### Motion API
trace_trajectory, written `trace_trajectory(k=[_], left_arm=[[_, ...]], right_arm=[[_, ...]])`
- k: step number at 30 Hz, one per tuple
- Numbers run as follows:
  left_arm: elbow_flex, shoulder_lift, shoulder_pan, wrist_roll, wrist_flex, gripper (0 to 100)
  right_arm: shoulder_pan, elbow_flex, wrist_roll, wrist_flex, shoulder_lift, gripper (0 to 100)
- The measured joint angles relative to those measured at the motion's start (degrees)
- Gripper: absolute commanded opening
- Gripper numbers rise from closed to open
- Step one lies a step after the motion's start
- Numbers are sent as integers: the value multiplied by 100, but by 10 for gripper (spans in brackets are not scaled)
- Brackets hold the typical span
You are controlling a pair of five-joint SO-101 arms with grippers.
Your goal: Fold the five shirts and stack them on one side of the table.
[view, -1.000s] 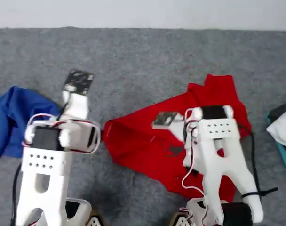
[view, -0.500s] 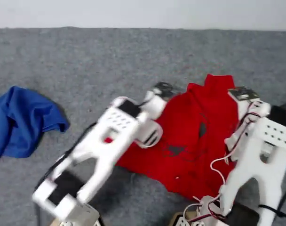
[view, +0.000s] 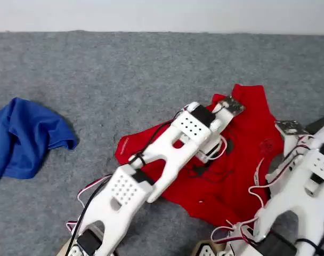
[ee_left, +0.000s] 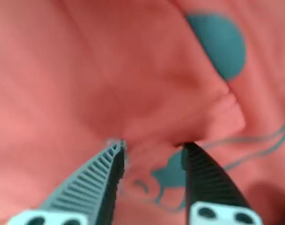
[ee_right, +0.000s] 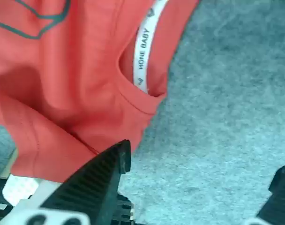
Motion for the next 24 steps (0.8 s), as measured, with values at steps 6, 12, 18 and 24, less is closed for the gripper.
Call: trace_trajectory(k=[6, 12, 18, 24], left_arm=[[-2365, 1512, 35, 149, 571, 246], [-2796, 1776, 35, 167, 607, 216], [-2831, 1776, 88, 167, 607, 9], [-2857, 1785, 62, 167, 607, 13]], right_arm=[[35, 0, 35, -26, 0, 453], [35, 0, 44, -158, 0, 453], [35, 0, 44, -237, 0, 453], [35, 0, 44, -237, 0, 453]])
